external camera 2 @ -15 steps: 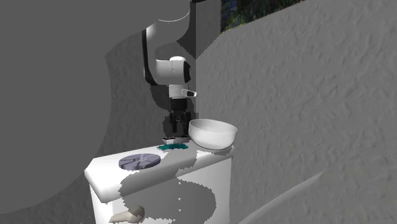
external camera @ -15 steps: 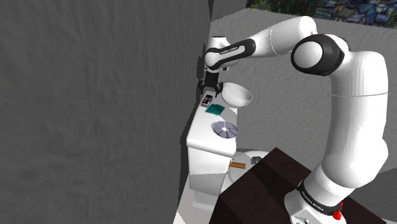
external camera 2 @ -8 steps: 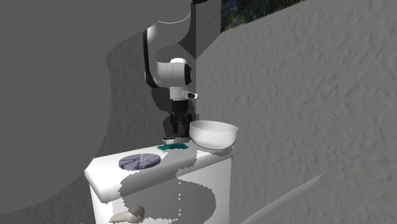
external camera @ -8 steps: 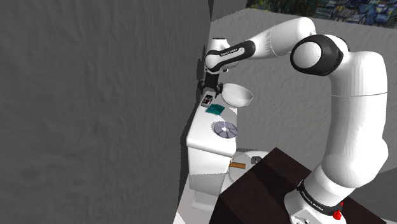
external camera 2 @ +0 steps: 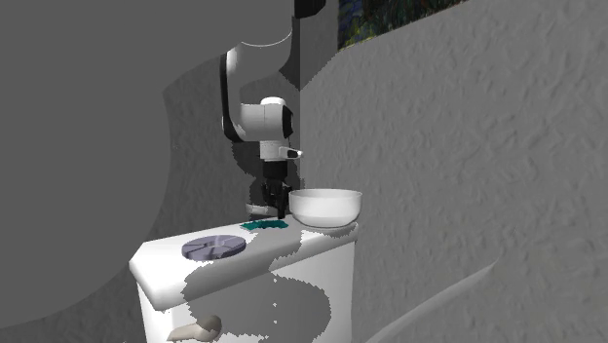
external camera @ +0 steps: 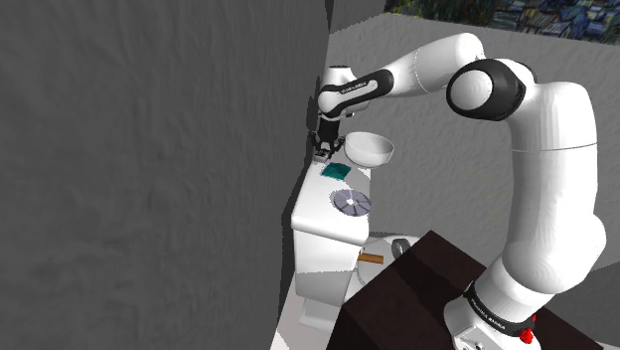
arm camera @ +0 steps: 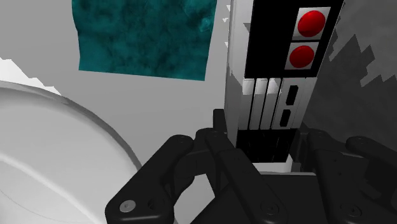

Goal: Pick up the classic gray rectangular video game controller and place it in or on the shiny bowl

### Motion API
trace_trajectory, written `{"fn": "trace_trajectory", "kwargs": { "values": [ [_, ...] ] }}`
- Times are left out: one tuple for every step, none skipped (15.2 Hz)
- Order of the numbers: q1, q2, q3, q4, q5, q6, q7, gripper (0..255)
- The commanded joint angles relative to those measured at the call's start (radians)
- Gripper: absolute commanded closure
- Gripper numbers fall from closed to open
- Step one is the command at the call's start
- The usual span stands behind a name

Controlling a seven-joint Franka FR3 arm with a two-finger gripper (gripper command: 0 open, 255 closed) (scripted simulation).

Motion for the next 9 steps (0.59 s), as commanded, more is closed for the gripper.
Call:
{"fn": "trace_trajectory", "kwargs": {
  "values": [
    [0.000,0.004,-0.001,0.000,0.000,0.000,0.000,255],
    [-0.001,0.003,-0.001,0.000,0.000,-0.001,0.000,255],
    [-0.001,0.003,-0.001,0.000,0.000,-0.001,-0.001,255],
    [-0.001,0.003,-0.001,0.001,0.000,-0.002,-0.001,255],
    [-0.005,-0.005,-0.001,-0.020,0.001,0.010,-0.005,255],
    [-0.006,-0.011,-0.001,-0.016,0.002,0.000,-0.006,255],
    [-0.006,-0.018,-0.001,-0.012,0.002,-0.011,-0.006,255],
    [-0.006,-0.024,0.000,-0.007,0.003,-0.021,-0.007,255],
    [-0.006,-0.029,0.000,-0.002,0.003,-0.032,-0.007,255]
  ]
}}
